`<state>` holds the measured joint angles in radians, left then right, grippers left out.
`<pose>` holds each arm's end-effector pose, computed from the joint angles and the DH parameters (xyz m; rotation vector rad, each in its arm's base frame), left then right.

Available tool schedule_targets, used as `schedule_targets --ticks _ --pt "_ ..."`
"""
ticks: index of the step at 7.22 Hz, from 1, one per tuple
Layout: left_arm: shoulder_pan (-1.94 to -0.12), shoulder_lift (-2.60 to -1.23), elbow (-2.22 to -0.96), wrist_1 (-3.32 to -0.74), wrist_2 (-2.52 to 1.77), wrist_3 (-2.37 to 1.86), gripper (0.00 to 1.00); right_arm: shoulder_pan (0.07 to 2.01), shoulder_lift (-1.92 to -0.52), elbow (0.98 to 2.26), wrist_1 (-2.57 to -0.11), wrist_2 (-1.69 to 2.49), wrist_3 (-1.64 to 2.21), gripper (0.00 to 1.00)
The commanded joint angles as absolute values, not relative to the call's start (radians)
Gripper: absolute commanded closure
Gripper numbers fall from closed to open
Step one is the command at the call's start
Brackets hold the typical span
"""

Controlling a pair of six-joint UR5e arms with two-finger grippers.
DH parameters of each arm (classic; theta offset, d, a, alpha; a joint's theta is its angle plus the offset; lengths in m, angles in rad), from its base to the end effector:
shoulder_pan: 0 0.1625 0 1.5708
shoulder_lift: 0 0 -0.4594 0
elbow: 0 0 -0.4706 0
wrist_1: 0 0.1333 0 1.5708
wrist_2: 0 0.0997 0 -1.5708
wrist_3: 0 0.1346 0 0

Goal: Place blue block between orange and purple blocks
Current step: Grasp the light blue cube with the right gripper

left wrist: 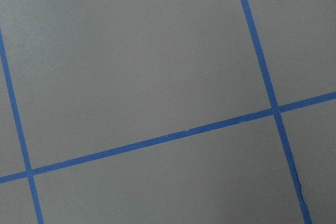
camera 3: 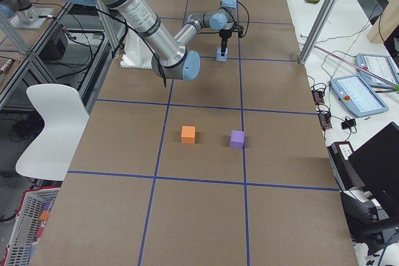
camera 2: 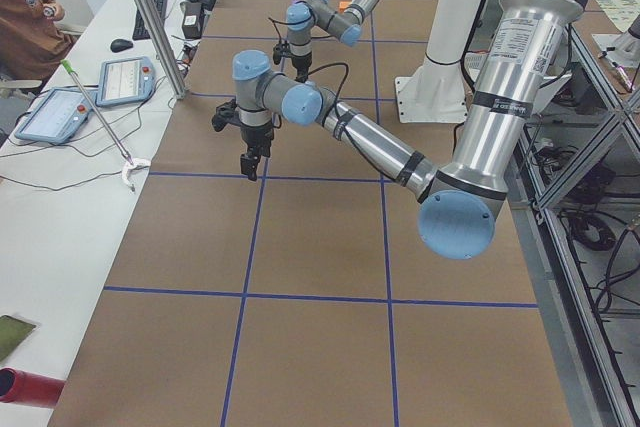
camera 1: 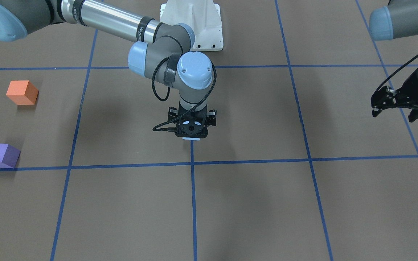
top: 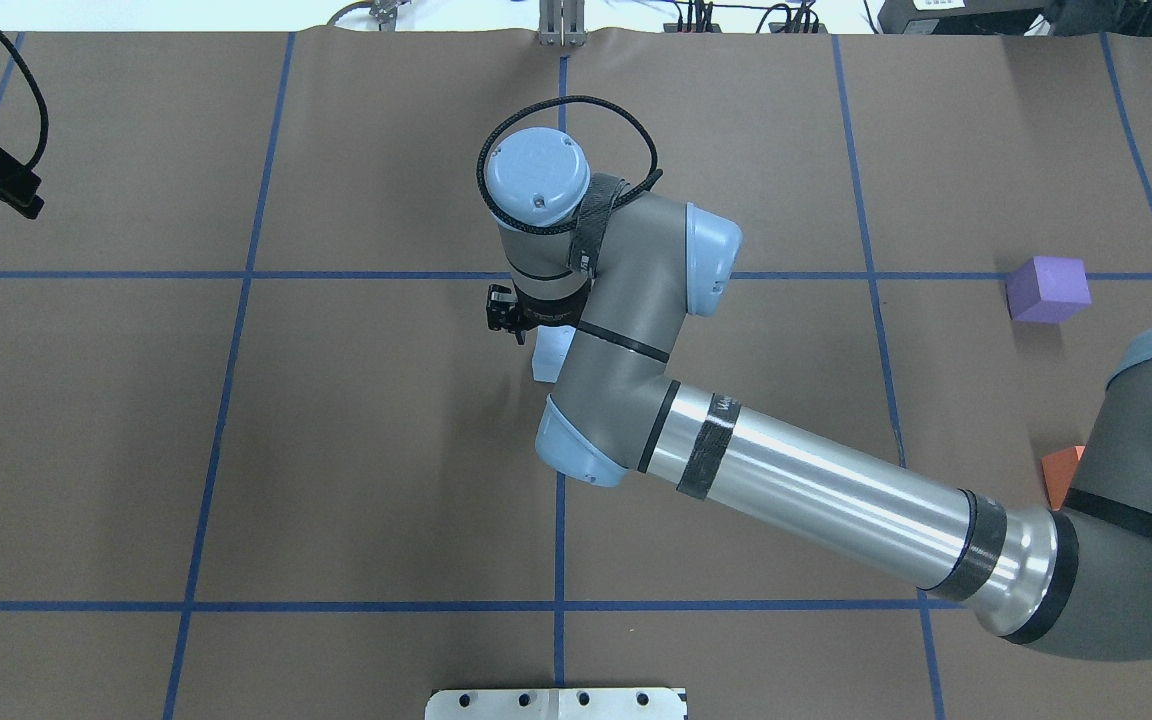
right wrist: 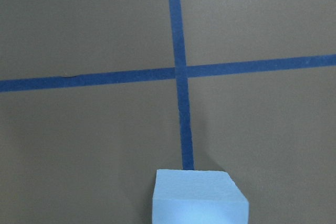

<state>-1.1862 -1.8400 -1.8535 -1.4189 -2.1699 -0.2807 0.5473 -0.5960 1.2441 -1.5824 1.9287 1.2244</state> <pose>0.1937 -0.6315 0.4222 0.1739 0.6863 0.2193 -0.7327 -0.5474 0.1784 -0.0397 -0.7169 0.0783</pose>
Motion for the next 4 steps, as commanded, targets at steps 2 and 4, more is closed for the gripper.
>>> schedule_targets --ticks 2,4 --pt "-1.186 -1.839 -1.853 -1.42 -2.169 -0.281 0.0 0.534 -0.603 1.235 -1.578 1.919 1.248 0.66" --pt "-1.184 -1.841 -1.853 -1.419 -2.169 -0.281 0.0 0.537 -0.604 1.241 -1.527 1.931 1.256 1.0"
